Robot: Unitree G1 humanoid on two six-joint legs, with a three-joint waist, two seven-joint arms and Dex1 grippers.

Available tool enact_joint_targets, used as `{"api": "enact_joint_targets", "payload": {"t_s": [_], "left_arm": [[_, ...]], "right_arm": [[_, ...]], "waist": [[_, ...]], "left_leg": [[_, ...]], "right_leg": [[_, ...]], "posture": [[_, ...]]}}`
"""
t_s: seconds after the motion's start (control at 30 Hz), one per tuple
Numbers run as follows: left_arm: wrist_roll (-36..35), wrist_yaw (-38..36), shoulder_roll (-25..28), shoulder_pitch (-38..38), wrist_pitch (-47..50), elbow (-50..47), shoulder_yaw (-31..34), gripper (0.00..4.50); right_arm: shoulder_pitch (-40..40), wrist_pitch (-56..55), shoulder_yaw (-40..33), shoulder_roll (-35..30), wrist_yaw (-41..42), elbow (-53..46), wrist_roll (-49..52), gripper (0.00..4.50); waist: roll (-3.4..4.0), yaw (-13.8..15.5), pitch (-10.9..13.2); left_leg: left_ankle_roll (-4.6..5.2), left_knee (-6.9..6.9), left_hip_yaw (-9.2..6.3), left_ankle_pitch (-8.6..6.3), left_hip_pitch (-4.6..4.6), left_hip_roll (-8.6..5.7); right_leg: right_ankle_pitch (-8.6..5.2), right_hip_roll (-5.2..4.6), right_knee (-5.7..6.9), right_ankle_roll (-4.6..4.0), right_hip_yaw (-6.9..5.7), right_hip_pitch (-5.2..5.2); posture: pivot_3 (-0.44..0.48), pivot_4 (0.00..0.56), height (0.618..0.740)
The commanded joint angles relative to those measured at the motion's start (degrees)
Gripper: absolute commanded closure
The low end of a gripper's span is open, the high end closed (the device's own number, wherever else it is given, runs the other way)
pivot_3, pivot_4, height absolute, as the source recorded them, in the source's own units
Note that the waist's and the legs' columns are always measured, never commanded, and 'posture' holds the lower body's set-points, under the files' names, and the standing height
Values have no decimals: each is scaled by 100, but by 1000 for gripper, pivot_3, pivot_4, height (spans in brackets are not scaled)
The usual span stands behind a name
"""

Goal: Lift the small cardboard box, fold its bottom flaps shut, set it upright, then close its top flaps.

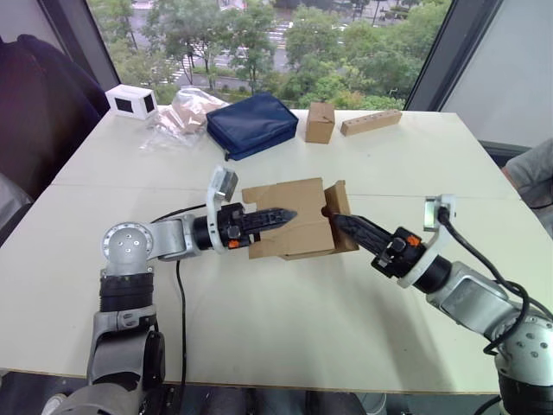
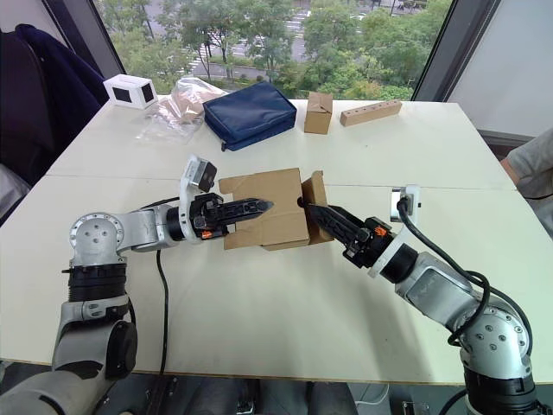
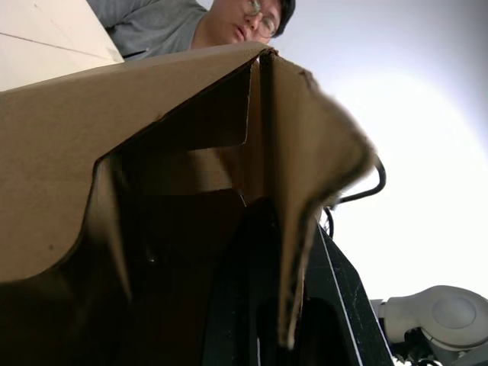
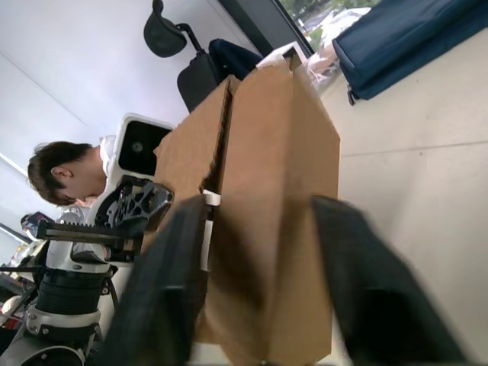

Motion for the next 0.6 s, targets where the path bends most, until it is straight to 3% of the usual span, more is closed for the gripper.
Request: {"api": "enact_joint_targets", "payload": {"t_s": [0.03,0.6], "left_arm": [[-43,-148,14,-36,-118,-81,-2,4500],[-100,-96,-16,-46,-134,-140,-27,4500]], "right_arm": [[-11,-81,-76,-59,56,-125,73,2066],[72,-159,-299,-144,-18,-49,615,2066]], "waist": [[0,0,0],[0,4,0]], "left_leg": [[0,0,0,0,0,0],[-4,-21,1,3,0,-1]], "right_leg": [[0,0,0,0,0,0],[0,-1,-8,0,0,-6]], "posture": [[0,150,740],[0,150,740]]}}
